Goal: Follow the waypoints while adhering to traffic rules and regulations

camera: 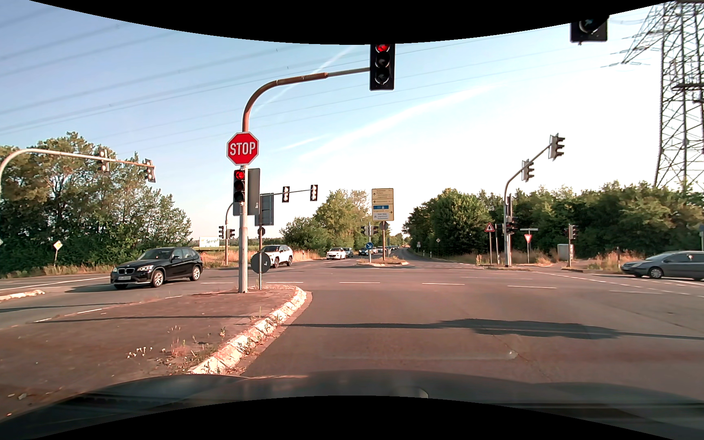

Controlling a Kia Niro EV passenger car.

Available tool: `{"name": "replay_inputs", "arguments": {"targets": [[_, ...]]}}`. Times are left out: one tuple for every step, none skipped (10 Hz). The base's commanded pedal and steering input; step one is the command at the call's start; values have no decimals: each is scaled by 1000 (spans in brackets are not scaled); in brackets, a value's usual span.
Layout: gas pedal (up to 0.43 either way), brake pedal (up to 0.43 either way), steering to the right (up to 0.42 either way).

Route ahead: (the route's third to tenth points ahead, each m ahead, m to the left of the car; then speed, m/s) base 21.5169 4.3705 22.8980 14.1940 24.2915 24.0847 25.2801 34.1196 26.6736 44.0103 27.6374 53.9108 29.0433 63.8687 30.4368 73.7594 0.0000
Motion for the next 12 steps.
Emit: {"name": "replay_inputs", "arguments": {"targets": [[0,287,-2],[0,287,-2],[0,287,-2],[0,287,-2],[0,287,-2],[0,287,-2],[0,287,-2],[0,287,-2],[0,287,-2],[0,287,-2],[0,287,-2],[0,287,-2]]}}
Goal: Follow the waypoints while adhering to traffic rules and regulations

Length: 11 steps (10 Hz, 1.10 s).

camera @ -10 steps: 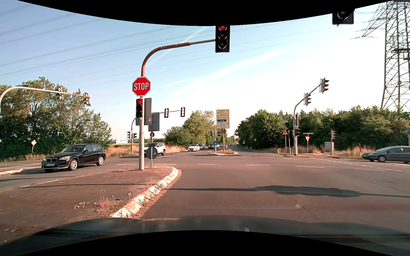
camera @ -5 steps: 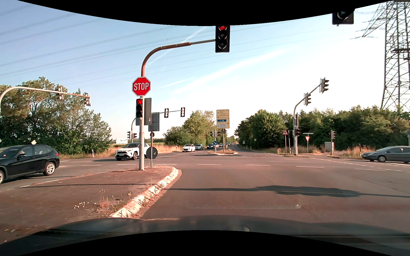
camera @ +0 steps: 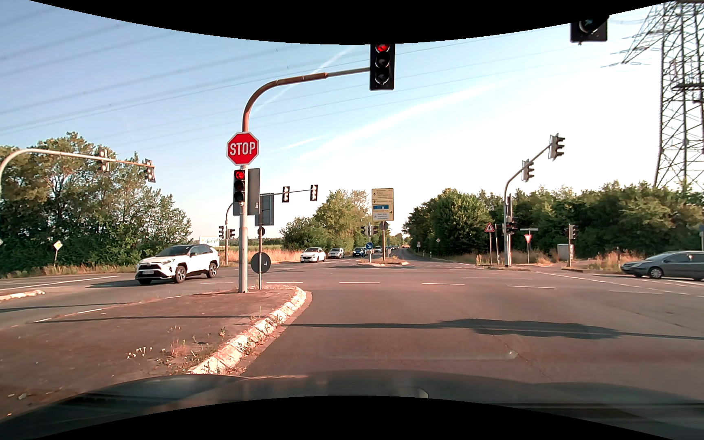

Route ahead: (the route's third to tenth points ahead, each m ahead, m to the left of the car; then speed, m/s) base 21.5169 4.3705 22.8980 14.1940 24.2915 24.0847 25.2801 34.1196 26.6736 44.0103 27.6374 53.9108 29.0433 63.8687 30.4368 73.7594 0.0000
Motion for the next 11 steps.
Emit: {"name": "replay_inputs", "arguments": {"targets": [[0,287,-2],[0,287,-2],[0,287,-2],[0,287,-2],[0,287,-2],[0,287,-2],[0,287,-2],[0,287,-2],[0,287,-2],[0,287,-2],[0,287,-2]]}}
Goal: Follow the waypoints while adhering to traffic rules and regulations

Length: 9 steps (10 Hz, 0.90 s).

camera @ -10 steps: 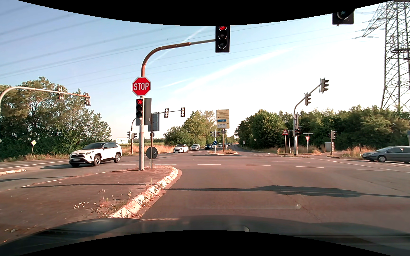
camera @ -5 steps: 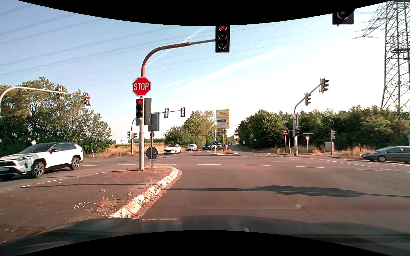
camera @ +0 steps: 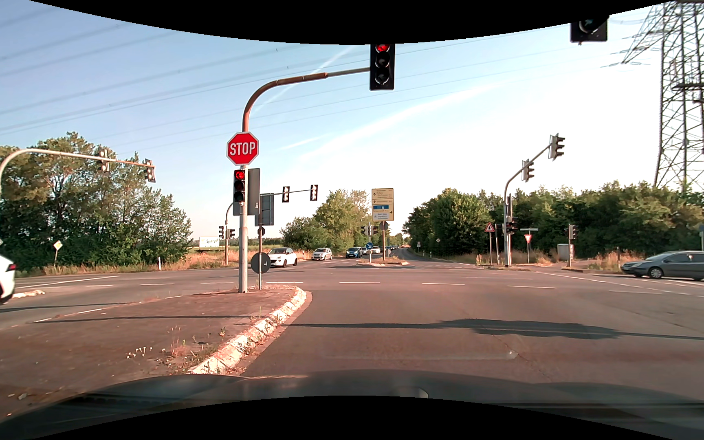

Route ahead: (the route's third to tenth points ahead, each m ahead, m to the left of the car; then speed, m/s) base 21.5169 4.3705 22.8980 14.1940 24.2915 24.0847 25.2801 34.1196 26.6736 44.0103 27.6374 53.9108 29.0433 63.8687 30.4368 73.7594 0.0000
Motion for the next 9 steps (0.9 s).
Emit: {"name": "replay_inputs", "arguments": {"targets": [[0,287,-2],[0,287,-2],[0,287,-2],[0,280,-2],[0,287,-2],[0,287,-2],[0,287,-2],[0,287,-2],[0,287,-2]]}}
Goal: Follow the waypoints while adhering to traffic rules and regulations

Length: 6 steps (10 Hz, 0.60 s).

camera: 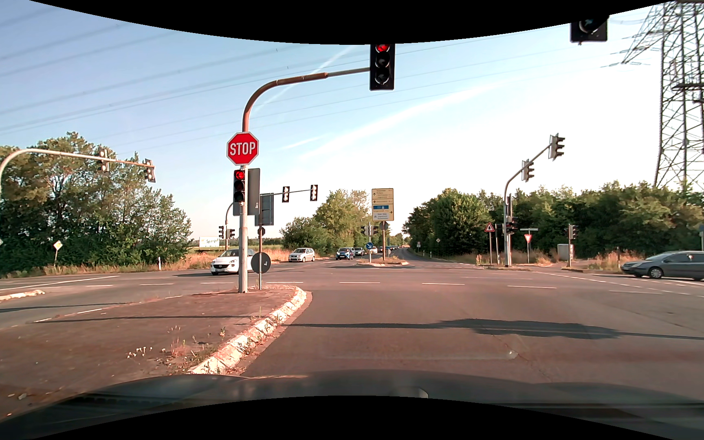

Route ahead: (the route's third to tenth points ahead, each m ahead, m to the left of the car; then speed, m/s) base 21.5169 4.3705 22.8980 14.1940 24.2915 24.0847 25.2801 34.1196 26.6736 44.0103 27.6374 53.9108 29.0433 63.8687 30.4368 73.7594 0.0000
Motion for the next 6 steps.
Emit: {"name": "replay_inputs", "arguments": {"targets": [[0,287,-2],[0,287,-2],[0,287,-2],[0,287,-2],[0,287,-2],[0,287,-2]]}}
